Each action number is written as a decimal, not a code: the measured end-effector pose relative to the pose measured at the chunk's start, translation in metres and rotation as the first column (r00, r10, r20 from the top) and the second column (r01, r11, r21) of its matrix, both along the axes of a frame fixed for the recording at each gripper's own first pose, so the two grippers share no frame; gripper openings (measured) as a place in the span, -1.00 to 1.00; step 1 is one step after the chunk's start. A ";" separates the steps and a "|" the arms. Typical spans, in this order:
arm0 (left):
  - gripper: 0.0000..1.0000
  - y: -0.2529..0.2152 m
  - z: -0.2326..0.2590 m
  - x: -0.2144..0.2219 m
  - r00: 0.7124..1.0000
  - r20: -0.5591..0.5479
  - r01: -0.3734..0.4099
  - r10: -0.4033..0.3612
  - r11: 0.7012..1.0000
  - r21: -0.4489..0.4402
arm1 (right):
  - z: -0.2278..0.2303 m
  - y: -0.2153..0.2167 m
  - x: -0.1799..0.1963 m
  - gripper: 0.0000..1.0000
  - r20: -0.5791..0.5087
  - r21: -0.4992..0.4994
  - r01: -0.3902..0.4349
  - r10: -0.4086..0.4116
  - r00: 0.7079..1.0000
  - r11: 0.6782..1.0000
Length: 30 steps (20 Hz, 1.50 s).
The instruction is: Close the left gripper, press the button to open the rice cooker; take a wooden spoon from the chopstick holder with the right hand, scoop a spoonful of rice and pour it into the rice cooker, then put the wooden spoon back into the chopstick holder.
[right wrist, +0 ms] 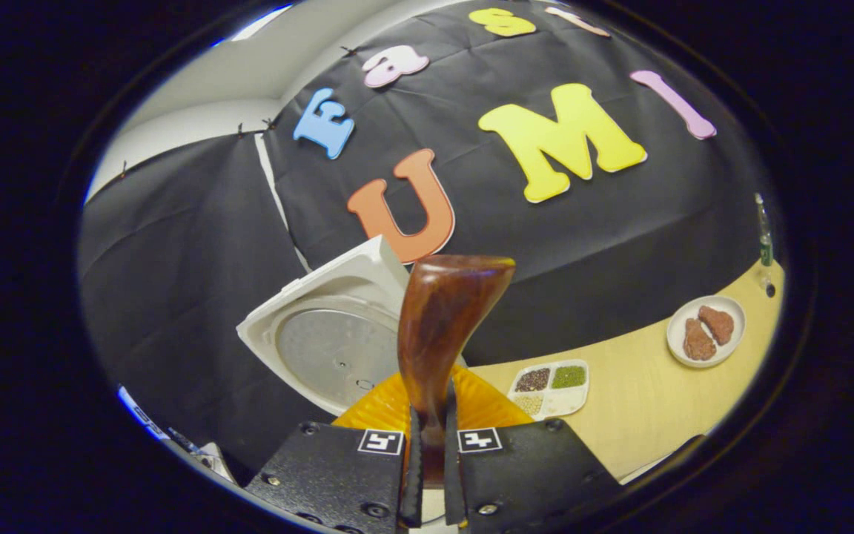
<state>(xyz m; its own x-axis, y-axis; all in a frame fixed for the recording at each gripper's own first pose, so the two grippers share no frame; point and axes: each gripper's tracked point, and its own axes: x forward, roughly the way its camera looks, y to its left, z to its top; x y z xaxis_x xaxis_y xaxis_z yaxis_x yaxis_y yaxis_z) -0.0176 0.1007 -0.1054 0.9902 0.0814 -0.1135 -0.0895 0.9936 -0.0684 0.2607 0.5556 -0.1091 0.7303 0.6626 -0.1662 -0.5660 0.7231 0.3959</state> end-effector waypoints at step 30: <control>0.87 -0.016 0.011 0.013 0.999 0.021 -0.041 0.041 0.999 0.004 | 0.053 -0.089 -0.119 -0.73 0.471 -0.324 -0.038 0.197 0.860 0.945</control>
<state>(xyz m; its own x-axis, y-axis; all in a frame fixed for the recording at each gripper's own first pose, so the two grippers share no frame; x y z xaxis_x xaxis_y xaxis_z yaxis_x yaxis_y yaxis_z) -0.0049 0.0843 -0.0940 0.9882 0.1219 -0.0922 -0.1283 0.9895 -0.0666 0.1421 0.4665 -0.0559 0.6871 0.7265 -0.0069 -0.7159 0.6754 -0.1768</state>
